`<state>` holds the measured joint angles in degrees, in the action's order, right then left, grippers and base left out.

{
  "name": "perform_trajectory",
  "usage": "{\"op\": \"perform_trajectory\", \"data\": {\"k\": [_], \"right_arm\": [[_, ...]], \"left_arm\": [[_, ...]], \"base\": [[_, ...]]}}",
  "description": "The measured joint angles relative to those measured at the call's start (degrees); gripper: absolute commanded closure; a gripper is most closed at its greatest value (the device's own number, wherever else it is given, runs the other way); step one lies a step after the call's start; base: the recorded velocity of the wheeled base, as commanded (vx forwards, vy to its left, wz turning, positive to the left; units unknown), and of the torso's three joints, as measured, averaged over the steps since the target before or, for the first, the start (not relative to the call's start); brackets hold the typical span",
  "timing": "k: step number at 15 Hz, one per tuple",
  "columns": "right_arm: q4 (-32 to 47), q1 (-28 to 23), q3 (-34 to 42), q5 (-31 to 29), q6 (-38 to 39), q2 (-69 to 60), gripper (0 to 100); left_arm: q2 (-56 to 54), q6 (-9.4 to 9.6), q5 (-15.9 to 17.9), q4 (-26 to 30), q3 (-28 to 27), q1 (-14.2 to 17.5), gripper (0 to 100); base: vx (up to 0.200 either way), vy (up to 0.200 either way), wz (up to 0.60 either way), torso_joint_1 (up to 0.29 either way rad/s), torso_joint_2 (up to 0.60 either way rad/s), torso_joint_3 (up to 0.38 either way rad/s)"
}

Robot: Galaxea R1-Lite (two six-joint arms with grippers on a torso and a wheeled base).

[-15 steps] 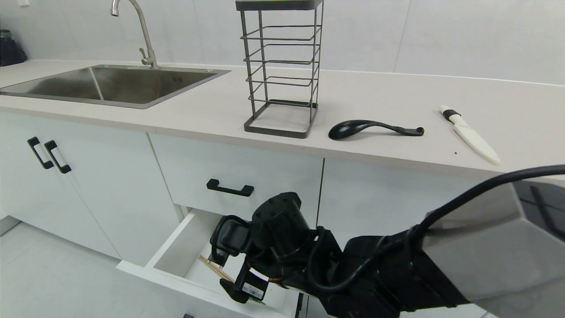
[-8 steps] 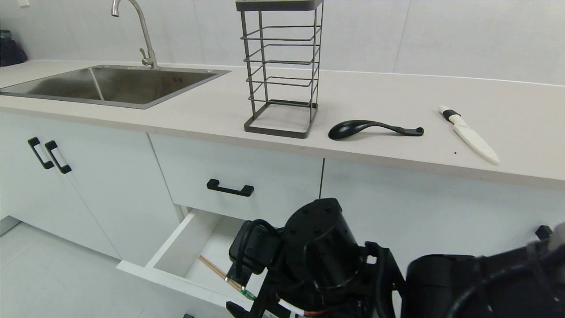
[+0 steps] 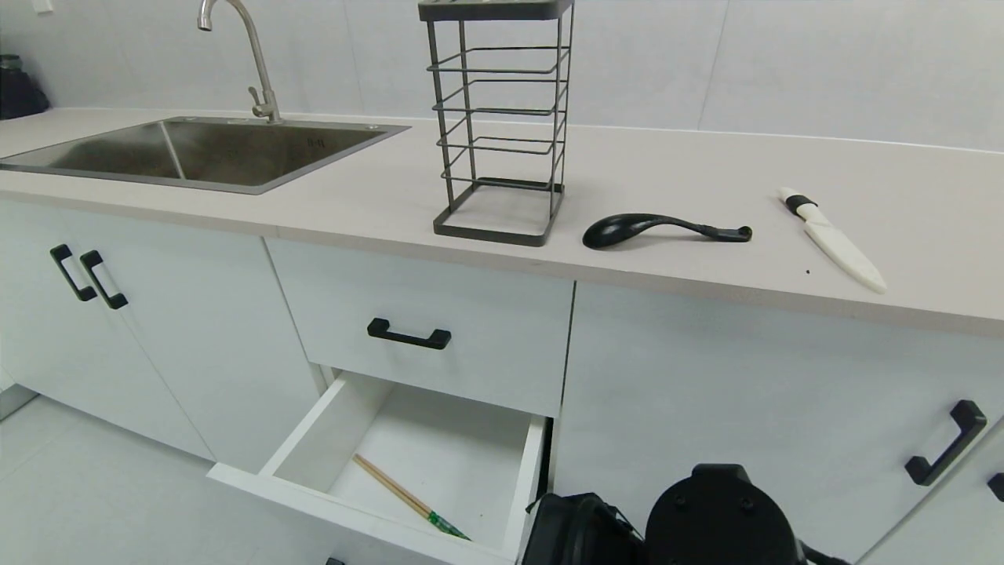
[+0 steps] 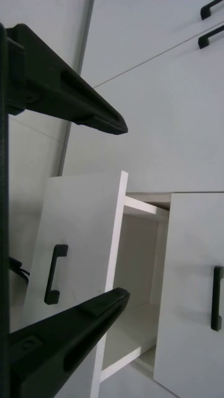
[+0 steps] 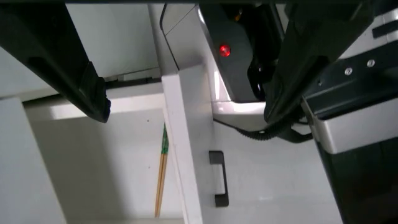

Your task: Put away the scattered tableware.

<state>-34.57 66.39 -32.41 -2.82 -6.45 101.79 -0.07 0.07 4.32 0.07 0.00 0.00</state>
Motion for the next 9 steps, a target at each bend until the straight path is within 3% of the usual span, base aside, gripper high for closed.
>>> {"op": "perform_trajectory", "data": {"k": [4, 9], "right_arm": [[0.15, 0.87, 0.76, 0.00, 0.82, -0.78, 0], [0.04, 2.13, 0.85, 0.15, 1.33, -0.96, 0]], "left_arm": [[0.00, 0.02, 0.00, -0.02, 0.00, 0.00, 0], [0.00, 0.02, -0.02, -0.07, 0.00, 0.00, 0]], "base": [[0.000, 0.000, 0.00, 0.220, -0.14, -0.127], [0.000, 0.000, 0.00, 0.229, -0.59, -0.220]]}}
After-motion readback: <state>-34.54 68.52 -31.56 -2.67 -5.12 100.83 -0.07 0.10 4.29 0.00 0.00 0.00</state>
